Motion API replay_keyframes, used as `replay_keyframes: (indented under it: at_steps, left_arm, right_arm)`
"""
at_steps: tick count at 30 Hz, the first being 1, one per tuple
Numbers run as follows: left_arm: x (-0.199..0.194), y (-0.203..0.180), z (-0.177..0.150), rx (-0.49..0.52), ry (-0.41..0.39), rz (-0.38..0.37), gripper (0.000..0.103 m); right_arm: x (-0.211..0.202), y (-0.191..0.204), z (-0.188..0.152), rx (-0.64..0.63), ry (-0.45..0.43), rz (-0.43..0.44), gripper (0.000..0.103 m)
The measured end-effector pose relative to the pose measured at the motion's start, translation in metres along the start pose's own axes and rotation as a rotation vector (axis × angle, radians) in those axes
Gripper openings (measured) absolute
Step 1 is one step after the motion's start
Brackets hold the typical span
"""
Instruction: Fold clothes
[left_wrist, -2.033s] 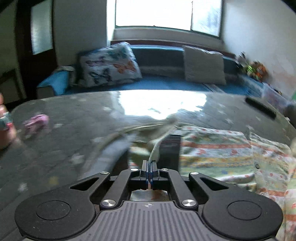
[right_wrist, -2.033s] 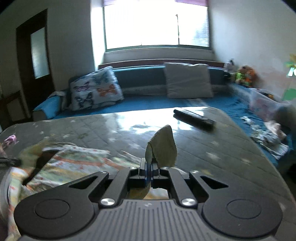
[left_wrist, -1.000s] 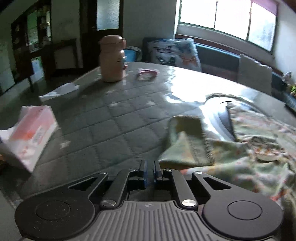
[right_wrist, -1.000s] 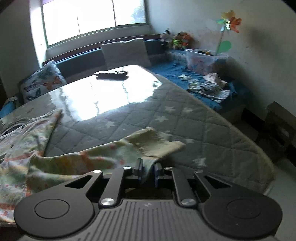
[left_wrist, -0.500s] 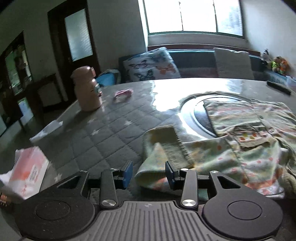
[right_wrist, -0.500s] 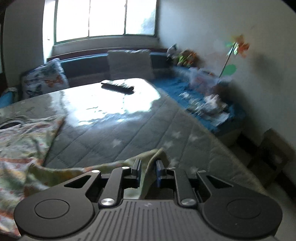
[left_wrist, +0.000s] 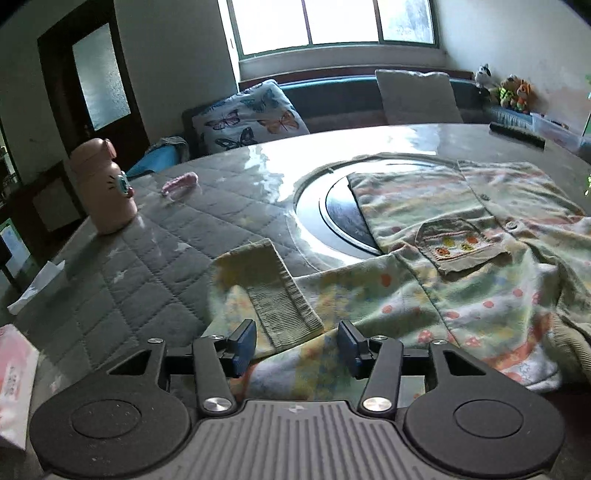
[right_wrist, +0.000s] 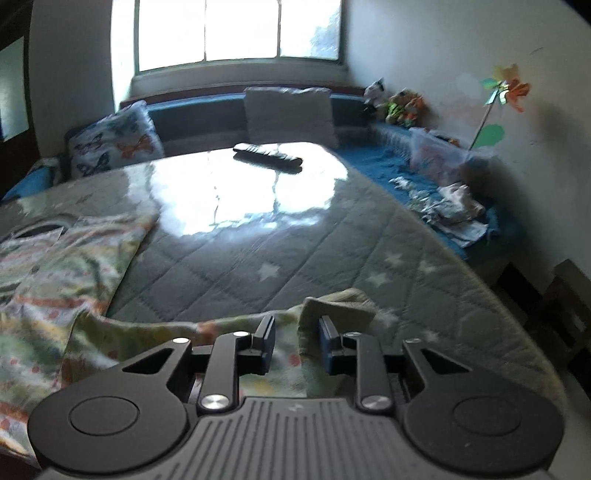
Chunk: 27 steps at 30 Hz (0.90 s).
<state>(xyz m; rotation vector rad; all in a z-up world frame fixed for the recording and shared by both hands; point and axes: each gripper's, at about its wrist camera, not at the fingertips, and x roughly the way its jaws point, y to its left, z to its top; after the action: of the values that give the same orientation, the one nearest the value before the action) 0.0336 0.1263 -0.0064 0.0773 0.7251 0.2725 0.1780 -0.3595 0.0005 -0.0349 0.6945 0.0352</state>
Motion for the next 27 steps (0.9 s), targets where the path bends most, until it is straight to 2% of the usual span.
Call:
replay_keyframes:
  at_steps: [2,4,6,8,10,11,13,15,19,22,23,26,27]
  left_arm:
    - [0.006,0.0,0.001,0.0,0.005,0.002,0.054]
    - [0.01,0.001,0.002,-0.003,0.004,0.009,0.051]
    - [0.013,0.008,0.003,-0.025,-0.004,0.051,0.034]
    - [0.016,0.018,0.005,-0.067,-0.003,0.08,0.029]
    - [0.017,0.03,0.008,-0.124,0.001,0.104,0.012]
    - [0.018,0.037,0.008,-0.143,0.004,0.133,0.008]
    - [0.019,0.05,0.009,-0.182,0.012,0.19,0.008]
    - [0.017,0.064,0.008,-0.242,0.015,0.198,0.009]
    - [-0.013,0.057,0.005,-0.161,-0.085,0.105,0.01]
    - [-0.018,0.04,0.004,-0.09,-0.073,0.019,0.013]
    - [-0.017,0.034,0.004,-0.07,-0.068,-0.002,0.017]
    - [-0.006,0.018,0.004,-0.032,-0.048,-0.026,0.046]
    - [-0.002,0.013,0.004,-0.022,-0.04,-0.028,0.047]
  right_arm:
    - [0.007,0.002,-0.002,0.0,0.02,0.009,0.025]
    - [0.011,0.002,-0.003,0.003,0.029,0.013,0.025]
    - [0.013,0.003,-0.003,-0.001,0.027,0.014,0.025]
    - [0.014,0.002,-0.002,0.002,0.028,0.017,0.025]
    - [0.014,0.002,-0.002,0.004,0.028,0.018,0.025]
    - [0.014,0.002,-0.002,0.003,0.028,0.018,0.025]
    - [0.014,0.001,-0.002,0.006,0.028,0.017,0.025]
    - [0.013,0.001,-0.002,0.009,0.026,0.017,0.026]
    - [0.011,-0.001,-0.002,0.014,0.029,0.02,0.026]
    - [0.011,-0.001,-0.002,0.012,0.031,0.02,0.026]
    - [0.011,-0.001,-0.002,0.01,0.032,0.019,0.026]
    - [0.011,-0.001,-0.002,0.007,0.034,0.017,0.026]
    - [0.011,-0.002,-0.002,0.008,0.035,0.017,0.026]
